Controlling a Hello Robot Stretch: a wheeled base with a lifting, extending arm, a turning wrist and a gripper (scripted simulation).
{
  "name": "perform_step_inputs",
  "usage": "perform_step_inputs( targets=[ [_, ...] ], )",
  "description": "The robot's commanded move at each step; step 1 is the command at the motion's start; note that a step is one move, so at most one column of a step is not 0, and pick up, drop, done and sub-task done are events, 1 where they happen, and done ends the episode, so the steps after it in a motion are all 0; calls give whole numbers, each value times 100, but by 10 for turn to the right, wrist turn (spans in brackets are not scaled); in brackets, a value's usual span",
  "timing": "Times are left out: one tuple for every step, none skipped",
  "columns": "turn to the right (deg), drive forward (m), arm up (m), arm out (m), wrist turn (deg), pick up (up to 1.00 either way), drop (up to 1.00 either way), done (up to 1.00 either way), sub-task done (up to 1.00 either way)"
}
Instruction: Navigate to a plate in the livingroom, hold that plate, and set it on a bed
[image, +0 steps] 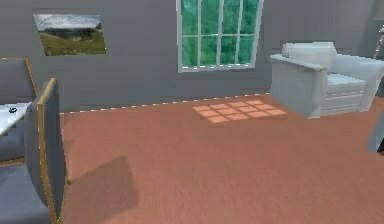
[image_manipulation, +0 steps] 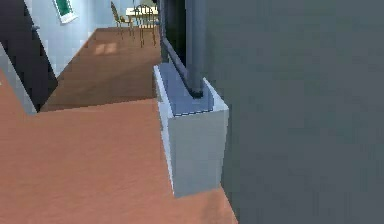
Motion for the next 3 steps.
perform_step_inputs(
  targets=[
    [0,5,0,0,0,0,0,0,0],
    [450,0,0,0,0,0,0,0,0],
    [30,0,0,0,0,0,0,0,0]
  ],
)
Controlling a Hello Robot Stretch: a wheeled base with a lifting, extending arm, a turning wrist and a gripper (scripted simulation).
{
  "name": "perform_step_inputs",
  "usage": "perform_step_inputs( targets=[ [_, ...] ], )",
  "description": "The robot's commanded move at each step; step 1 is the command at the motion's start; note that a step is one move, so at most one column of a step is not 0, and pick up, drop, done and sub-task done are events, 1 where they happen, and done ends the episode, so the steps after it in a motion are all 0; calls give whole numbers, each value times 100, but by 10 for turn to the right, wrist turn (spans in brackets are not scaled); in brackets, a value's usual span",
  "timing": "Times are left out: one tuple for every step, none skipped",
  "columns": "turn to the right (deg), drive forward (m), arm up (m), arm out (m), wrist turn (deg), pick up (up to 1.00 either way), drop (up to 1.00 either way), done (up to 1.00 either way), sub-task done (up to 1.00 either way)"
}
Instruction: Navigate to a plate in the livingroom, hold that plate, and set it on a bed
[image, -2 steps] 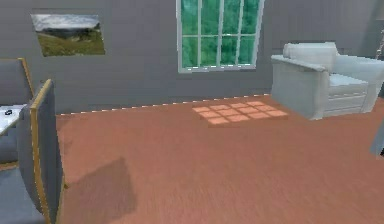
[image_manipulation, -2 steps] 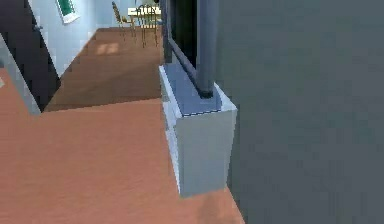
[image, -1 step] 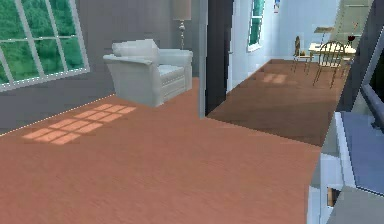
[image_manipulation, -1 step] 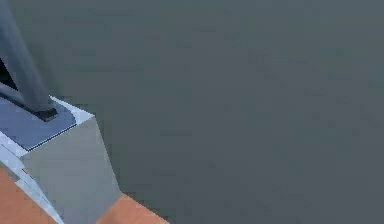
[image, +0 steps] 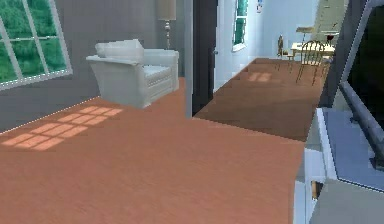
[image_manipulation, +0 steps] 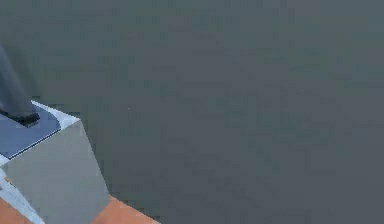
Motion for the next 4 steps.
perform_step_inputs(
  targets=[
    [0,75,0,0,0,0,0,0,0],
    [240,0,0,0,0,0,0,0,0],
    [30,0,0,0,0,0,0,0,0],
    [0,100,0,0,0,0,0,0,0]
  ],
)
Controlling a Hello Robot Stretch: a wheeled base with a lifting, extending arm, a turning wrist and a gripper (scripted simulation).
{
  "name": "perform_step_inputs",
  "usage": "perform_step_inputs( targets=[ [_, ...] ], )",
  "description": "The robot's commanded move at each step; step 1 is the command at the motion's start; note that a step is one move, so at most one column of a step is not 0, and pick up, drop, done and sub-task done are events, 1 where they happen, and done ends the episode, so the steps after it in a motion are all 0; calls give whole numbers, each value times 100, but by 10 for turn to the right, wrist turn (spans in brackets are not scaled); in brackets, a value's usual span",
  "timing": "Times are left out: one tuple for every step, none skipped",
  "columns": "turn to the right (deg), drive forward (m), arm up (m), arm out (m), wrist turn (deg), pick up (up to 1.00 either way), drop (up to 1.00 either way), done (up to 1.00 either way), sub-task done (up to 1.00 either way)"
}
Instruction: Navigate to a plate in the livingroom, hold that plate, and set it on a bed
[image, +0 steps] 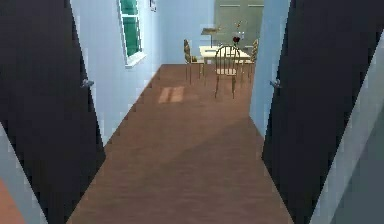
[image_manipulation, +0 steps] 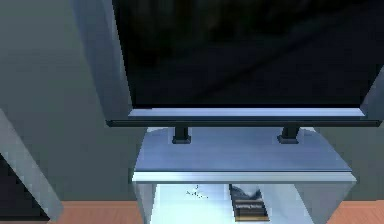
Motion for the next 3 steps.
perform_step_inputs(
  targets=[
    [0,35,0,0,0,0,0,0,0],
    [30,0,0,0,0,0,0,0,0],
    [0,100,0,0,0,0,0,0,0]
  ],
)
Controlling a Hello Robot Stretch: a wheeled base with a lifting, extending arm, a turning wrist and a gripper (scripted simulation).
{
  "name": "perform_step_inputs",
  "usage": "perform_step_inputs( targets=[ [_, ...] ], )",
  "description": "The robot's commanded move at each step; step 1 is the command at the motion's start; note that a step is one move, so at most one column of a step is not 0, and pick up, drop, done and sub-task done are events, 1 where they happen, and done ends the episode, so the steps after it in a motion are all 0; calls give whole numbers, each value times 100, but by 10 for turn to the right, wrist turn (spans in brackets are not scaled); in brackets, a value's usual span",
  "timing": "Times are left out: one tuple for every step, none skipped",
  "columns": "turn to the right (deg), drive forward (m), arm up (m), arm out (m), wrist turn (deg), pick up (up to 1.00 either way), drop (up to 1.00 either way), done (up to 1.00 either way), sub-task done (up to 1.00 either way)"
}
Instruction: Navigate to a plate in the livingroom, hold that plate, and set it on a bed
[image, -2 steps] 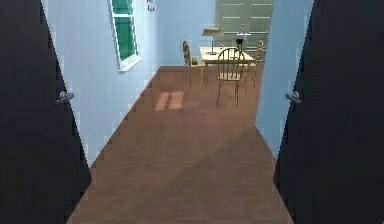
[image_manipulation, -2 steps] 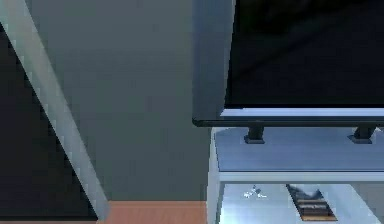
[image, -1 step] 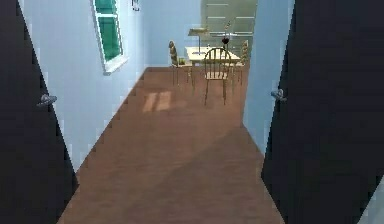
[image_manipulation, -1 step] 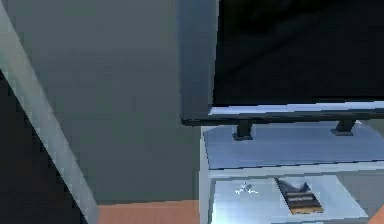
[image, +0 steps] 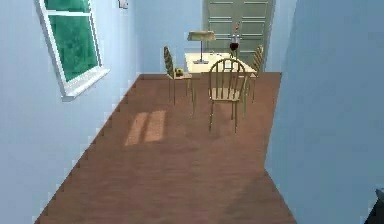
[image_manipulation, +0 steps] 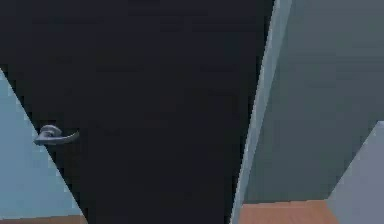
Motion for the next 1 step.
perform_step_inputs(
  targets=[
    [0,100,0,0,0,0,0,0,0]
  ],
)
